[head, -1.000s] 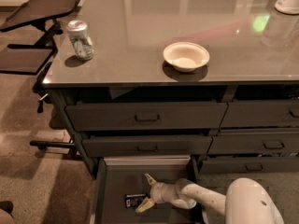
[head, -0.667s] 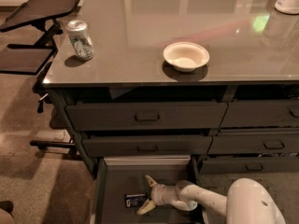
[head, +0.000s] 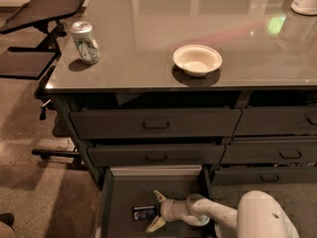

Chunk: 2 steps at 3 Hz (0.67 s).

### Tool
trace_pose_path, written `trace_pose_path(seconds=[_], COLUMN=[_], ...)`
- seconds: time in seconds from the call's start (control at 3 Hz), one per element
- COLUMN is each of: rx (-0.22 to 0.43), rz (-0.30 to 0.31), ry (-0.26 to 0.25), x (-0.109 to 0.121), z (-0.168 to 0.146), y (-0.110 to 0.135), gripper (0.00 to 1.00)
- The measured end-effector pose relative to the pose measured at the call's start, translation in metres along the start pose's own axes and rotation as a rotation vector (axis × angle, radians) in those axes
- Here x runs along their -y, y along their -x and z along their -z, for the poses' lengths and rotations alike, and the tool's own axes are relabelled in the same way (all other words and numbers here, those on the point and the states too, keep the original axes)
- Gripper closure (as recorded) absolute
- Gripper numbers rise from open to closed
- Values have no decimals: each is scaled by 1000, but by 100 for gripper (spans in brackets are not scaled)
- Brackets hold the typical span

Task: Pick rxbar blueberry from bottom drawer and place on counter

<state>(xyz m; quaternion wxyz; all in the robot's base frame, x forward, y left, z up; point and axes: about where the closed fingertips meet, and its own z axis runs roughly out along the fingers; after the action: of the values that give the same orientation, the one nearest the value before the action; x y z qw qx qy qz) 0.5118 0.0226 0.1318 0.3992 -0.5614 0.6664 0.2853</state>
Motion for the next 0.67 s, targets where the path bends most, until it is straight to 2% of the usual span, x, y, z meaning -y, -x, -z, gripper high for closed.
trace_pose_path(seconds=[0.33,0.67], rx=[12,22], rz=[8,13], ry=[23,48], x=[-10,-17], z=[-7,-16], y=[3,6], gripper=[1,8])
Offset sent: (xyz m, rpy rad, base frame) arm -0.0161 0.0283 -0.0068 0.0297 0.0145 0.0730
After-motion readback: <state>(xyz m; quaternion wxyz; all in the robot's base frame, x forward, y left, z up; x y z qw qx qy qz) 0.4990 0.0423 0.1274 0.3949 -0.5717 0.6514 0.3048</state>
